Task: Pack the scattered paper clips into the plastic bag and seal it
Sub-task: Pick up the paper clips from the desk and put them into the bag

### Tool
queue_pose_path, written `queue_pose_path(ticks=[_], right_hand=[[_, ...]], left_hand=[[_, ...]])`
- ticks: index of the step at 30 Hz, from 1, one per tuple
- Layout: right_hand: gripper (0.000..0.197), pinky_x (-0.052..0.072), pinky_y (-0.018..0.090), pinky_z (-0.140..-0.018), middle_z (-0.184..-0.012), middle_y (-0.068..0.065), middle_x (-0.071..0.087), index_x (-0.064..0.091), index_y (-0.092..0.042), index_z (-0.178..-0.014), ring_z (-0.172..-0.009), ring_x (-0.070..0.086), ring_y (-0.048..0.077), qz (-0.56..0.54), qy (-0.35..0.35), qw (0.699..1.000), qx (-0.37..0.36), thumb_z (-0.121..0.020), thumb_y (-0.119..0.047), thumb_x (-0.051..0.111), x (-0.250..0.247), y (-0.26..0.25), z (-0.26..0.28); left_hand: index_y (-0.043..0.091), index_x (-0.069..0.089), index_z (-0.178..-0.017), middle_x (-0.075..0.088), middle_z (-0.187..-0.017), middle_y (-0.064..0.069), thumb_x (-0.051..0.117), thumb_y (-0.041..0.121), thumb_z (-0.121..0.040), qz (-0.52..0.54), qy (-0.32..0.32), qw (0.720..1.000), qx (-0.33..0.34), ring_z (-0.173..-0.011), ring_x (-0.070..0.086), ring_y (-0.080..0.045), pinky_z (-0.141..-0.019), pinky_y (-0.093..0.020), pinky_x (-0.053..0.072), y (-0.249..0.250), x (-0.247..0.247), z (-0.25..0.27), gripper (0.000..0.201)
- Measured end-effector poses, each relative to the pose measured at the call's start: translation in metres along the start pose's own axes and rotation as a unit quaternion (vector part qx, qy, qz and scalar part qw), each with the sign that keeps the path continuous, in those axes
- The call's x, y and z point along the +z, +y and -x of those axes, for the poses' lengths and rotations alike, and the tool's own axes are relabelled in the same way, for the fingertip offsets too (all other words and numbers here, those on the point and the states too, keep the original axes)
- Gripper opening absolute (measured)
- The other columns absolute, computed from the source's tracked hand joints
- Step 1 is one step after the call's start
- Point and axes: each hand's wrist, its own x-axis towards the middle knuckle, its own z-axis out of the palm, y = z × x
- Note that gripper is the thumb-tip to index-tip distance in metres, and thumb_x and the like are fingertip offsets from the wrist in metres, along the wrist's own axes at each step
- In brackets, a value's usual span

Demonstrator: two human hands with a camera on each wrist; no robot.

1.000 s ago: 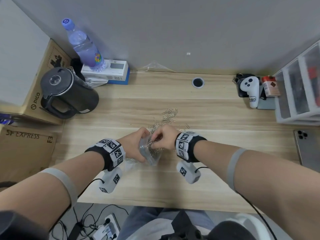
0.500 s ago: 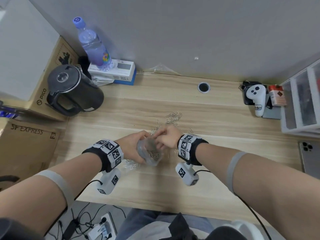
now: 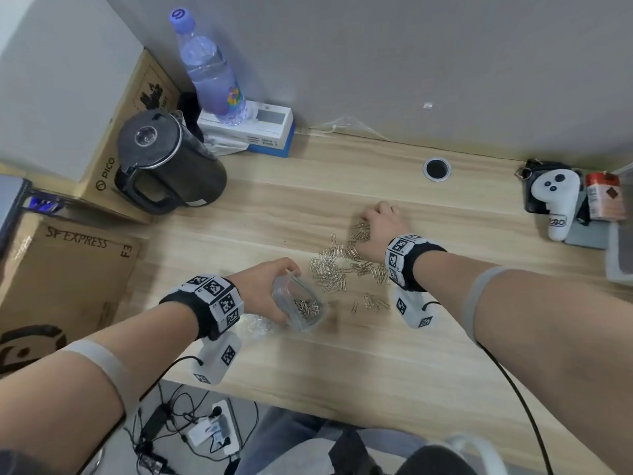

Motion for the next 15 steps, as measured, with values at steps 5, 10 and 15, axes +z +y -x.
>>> queue_pose_path(ticks=[5, 10, 15], right_hand=[[0.052, 0.037, 0.035, -0.099, -0.122, 0.003, 0.049, 0.055, -0.021, -0.126, -0.117, 0.041, 0.023, 0.029, -0.061, 0.992, -0.104, -0.078, -0.037, 0.066, 0.009, -0.015, 0.0], [0.039, 0.045, 0.032, -0.087, -0.113, -0.002, 0.056, 0.063, -0.026, -0.115, -0.107, 0.056, 0.022, 0.068, -0.105, 0.978, -0.167, -0.079, -0.041, 0.061, 0.009, -0.019, 0.001], [0.064, 0.04, 0.04, -0.096, -0.122, 0.002, 0.047, 0.052, -0.023, -0.131, -0.116, 0.043, 0.023, 0.089, -0.051, 0.973, -0.207, -0.074, -0.051, 0.064, 0.011, -0.039, -0.004]], left_hand=[[0.025, 0.046, -0.124, 0.06, -0.093, 0.007, 0.086, 0.013, -0.058, 0.014, -0.005, 1.0, -0.01, -0.063, 0.057, -0.004, -0.056, -0.02, 0.049, 0.003, -0.002, -0.002, 0.078], [0.019, 0.047, -0.123, 0.06, -0.084, 0.007, 0.084, 0.007, -0.063, 0.022, -0.013, 1.0, -0.014, -0.056, 0.054, 0.003, -0.054, -0.019, 0.048, 0.008, -0.005, -0.004, 0.072], [0.018, 0.047, -0.124, 0.059, -0.084, 0.009, 0.088, 0.009, -0.062, 0.023, -0.013, 0.999, -0.019, -0.056, 0.056, 0.006, -0.055, -0.015, 0.046, 0.007, -0.004, -0.005, 0.074]])
